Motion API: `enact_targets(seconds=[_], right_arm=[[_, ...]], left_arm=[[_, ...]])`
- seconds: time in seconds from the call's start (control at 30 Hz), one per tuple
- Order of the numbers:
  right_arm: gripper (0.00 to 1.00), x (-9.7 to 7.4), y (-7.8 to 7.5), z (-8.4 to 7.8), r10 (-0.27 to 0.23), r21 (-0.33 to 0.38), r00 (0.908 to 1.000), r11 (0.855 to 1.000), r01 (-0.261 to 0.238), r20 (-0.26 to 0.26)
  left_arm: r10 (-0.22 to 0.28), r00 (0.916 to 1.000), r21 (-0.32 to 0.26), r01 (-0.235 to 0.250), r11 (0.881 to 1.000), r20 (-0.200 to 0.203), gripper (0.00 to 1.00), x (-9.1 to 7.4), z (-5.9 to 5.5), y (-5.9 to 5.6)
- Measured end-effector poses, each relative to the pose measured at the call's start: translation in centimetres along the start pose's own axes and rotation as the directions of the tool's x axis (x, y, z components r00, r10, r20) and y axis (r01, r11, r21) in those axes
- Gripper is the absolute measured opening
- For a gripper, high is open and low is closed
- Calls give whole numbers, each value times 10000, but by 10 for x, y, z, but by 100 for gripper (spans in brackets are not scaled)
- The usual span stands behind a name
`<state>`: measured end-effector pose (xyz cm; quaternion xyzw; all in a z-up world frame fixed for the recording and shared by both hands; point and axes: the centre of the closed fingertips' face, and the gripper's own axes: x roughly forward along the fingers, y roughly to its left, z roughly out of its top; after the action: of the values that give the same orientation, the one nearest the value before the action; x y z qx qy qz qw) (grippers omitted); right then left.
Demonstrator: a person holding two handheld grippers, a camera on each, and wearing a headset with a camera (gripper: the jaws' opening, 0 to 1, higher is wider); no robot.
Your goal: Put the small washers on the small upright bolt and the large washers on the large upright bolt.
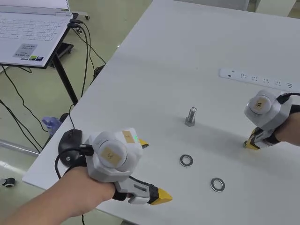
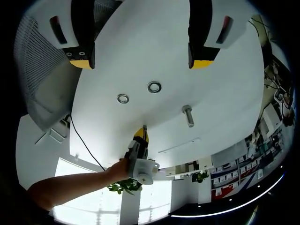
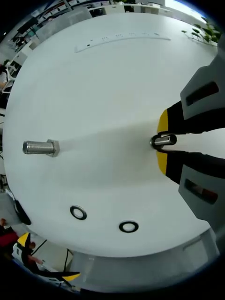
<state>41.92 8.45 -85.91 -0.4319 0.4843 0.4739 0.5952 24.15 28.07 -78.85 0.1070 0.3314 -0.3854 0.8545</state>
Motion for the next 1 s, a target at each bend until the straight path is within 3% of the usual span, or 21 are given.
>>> enact_targets(seconds=[0.67, 1.0], right_arm=[[24, -2, 0, 5, -3, -137, 9997, 9999, 6, 245], [28, -20, 10, 19, -35, -313, 9969, 9995, 59, 782]], left_arm=[[83, 10000, -19, -83, 10000, -11, 82, -7, -4, -1], [170, 9998, 39, -170, 9998, 107, 82, -12, 2, -4]])
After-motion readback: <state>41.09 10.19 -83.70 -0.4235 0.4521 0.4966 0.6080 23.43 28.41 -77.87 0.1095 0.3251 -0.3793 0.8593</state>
